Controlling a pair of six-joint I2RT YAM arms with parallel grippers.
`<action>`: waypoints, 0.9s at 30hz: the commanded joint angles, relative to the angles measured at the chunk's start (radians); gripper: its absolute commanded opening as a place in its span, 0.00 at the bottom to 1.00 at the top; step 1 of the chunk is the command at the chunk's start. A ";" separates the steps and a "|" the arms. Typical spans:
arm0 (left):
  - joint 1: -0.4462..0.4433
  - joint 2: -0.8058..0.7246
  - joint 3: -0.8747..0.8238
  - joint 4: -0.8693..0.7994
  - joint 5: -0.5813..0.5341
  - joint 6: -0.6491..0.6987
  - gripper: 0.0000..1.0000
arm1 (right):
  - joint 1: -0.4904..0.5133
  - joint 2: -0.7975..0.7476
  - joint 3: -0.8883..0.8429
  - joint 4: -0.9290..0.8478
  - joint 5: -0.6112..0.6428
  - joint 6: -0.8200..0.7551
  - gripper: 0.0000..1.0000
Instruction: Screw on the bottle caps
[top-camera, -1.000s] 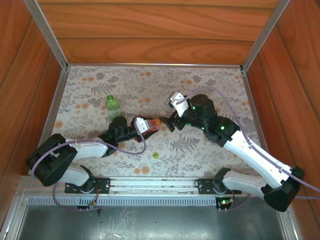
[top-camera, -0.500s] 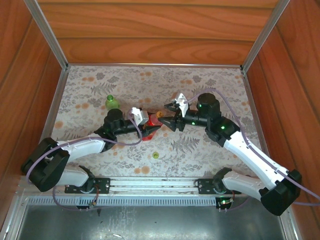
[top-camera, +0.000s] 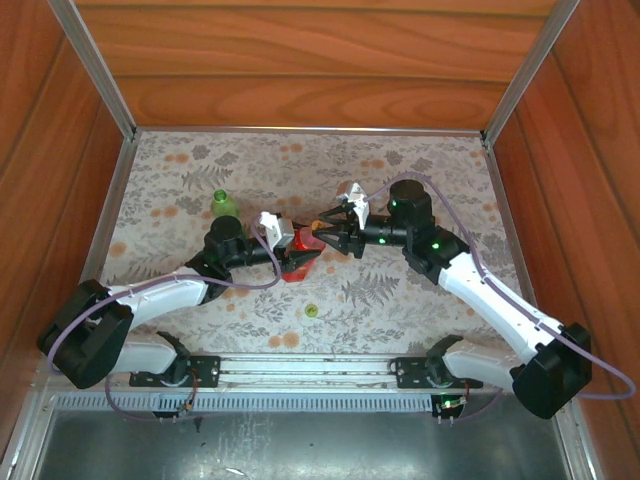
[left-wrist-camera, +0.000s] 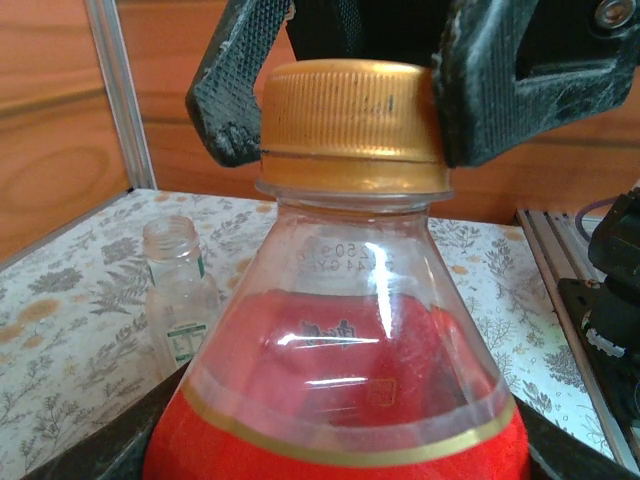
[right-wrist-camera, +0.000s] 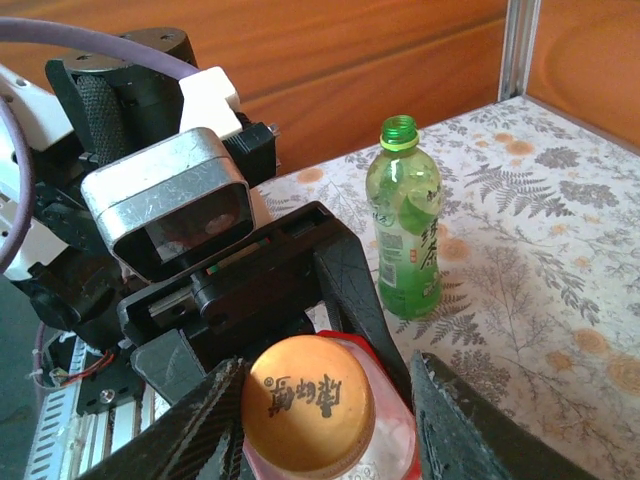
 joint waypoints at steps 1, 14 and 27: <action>0.000 -0.022 0.019 0.009 0.037 -0.004 0.58 | -0.010 0.008 0.010 0.034 -0.045 0.008 0.46; -0.019 -0.013 0.030 0.009 -0.181 0.052 0.57 | -0.007 0.023 -0.012 0.102 0.139 0.197 0.00; -0.082 0.112 0.122 0.010 -0.432 0.160 0.54 | 0.078 0.052 0.053 -0.125 0.583 0.550 0.00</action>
